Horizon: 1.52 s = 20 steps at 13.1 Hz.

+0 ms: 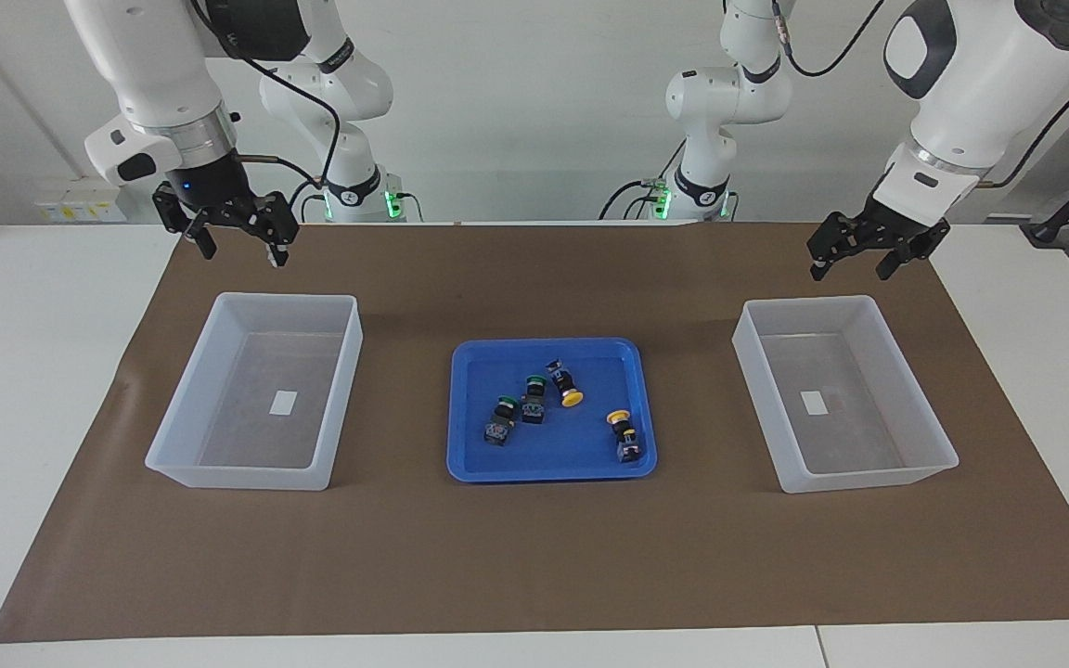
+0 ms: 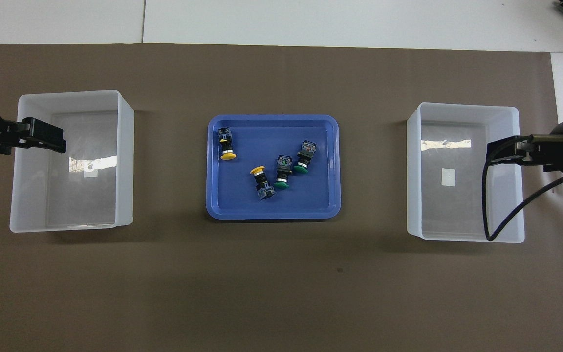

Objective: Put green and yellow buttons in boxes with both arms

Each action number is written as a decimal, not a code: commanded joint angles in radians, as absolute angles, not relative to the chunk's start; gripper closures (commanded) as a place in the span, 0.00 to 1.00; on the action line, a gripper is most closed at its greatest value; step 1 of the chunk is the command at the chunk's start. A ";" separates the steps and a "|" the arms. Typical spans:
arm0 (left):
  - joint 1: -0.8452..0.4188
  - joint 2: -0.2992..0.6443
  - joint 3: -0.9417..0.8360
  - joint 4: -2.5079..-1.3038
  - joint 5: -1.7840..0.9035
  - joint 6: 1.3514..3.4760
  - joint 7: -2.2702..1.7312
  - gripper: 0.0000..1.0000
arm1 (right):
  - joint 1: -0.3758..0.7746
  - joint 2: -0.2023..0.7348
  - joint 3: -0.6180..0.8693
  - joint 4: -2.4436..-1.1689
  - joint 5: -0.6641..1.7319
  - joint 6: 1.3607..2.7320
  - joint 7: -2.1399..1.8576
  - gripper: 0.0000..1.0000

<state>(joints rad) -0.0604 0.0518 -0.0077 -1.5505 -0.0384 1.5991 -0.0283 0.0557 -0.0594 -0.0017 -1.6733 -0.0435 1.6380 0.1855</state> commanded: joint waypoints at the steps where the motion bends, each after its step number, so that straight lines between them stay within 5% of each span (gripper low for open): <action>1: -0.066 0.041 -0.002 -1.555 -0.023 1.615 0.003 0.00 | 0.051 -0.113 -0.014 -1.689 -0.023 1.518 0.160 0.00; 16: -0.092 0.043 -0.005 -1.577 -0.054 1.638 0.006 0.00 | -0.034 -0.124 -0.017 -1.712 -0.023 1.641 0.149 0.00; 20: -0.162 0.132 -0.005 -1.577 -0.063 1.745 -0.084 0.00 | -0.032 -0.124 -0.009 -1.706 -0.023 1.640 0.152 0.00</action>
